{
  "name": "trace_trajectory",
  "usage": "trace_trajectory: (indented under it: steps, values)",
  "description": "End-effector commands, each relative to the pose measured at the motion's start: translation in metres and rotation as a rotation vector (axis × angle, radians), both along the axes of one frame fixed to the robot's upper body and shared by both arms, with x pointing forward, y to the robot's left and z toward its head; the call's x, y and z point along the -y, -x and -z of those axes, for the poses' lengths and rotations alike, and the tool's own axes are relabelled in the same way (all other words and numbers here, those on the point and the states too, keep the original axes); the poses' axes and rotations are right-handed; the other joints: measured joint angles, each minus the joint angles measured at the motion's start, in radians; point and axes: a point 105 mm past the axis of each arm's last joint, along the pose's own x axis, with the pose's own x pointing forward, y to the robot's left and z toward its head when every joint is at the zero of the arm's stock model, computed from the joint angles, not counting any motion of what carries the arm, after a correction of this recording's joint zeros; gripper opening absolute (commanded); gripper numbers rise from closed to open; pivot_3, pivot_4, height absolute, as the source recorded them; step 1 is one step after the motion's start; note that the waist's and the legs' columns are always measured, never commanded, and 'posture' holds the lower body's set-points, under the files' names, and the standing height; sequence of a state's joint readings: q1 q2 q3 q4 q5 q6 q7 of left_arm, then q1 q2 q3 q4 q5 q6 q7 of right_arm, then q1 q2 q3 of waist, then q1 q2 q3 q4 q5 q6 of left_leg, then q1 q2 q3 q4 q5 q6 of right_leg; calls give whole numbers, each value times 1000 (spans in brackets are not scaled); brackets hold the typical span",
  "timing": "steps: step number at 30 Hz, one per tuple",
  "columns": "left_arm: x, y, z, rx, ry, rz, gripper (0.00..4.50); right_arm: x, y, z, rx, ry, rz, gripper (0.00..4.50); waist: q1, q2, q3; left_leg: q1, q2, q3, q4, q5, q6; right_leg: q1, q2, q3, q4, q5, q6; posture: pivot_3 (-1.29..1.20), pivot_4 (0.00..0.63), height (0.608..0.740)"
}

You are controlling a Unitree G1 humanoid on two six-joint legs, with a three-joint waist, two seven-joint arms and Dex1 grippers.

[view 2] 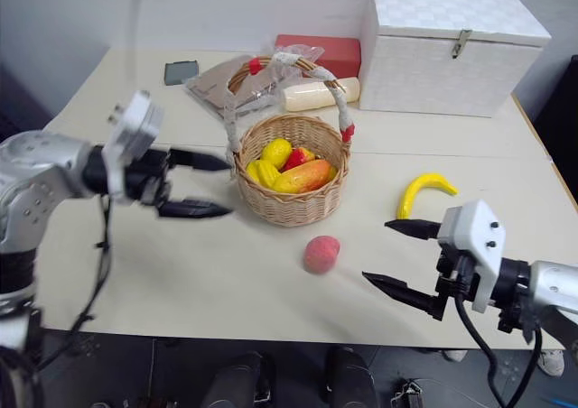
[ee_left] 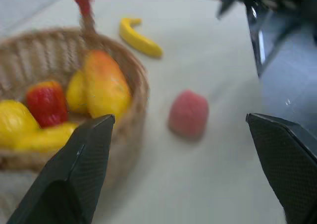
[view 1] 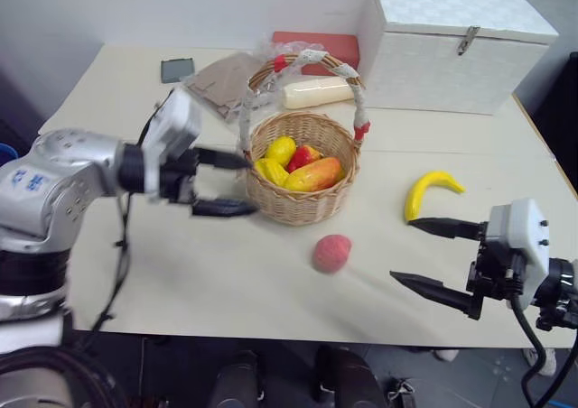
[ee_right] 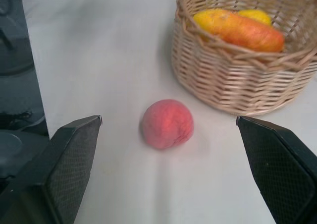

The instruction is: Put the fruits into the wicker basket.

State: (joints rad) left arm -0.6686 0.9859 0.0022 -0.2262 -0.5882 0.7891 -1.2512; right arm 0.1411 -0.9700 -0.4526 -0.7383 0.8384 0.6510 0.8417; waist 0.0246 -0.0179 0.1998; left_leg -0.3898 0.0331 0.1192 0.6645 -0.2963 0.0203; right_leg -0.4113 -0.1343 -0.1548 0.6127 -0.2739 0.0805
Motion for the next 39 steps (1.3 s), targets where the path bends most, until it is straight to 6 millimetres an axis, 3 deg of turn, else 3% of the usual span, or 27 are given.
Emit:
trace_trajectory:
  steps: [1,5,11,16,21,26,29,33,39]
  values:
    - [-1,10,2,67,-74,86,4466,-6,-15,10,78,31,14,4500,8,0,0,0,0,-1,0,-1,0,0,-1,0,0,0,0,0,150,740]
    - [8,24,2,73,-50,176,4466,-23,-29,31,40,-51,-18,4500,13,0,0,-4,-1,-2,1,-2,2,-1,-2,2,-2,1,0,0,150,740]
    - [19,26,3,98,-37,204,4466,-36,-61,60,-1,-122,51,4500,-3,0,0,-4,0,0,2,-1,2,-2,1,0,4,1,1,0,150,740]
    - [15,19,3,99,-55,150,4466,-49,-54,76,-91,-147,-39,4500,-4,0,0,-3,0,1,2,-1,2,-2,1,0,6,1,1,0,150,740]
    - [9,15,3,98,-60,122,4466,-59,-56,77,-95,-197,-51,4500,-4,0,0,-2,0,1,2,-1,2,-2,1,1,7,1,1,0,150,740]
    - [15,11,-4,117,-22,130,4466,-65,-65,82,-99,-188,-44,4500,-3,0,0,-2,0,1,2,-1,2,-2,1,1,7,1,1,0,150,740]
    - [20,10,-10,135,14,143,4500,-66,-72,82,-101,-206,-15,3883,-3,0,0,-2,0,1,2,-1,1,-2,1,1,7,1,1,0,150,740]
    - [23,16,-17,127,45,183,4500,-67,-68,79,-105,-225,-31,2612,-4,0,0,-2,0,1,2,-1,1,-2,1,1,7,1,1,0,150,740]
    - [26,19,-24,128,81,196,4500,-56,-45,42,-116,-346,-78,2483,-3,0,0,-2,0,1,2,0,1,-2,0,1,8,1,1,0,150,740]
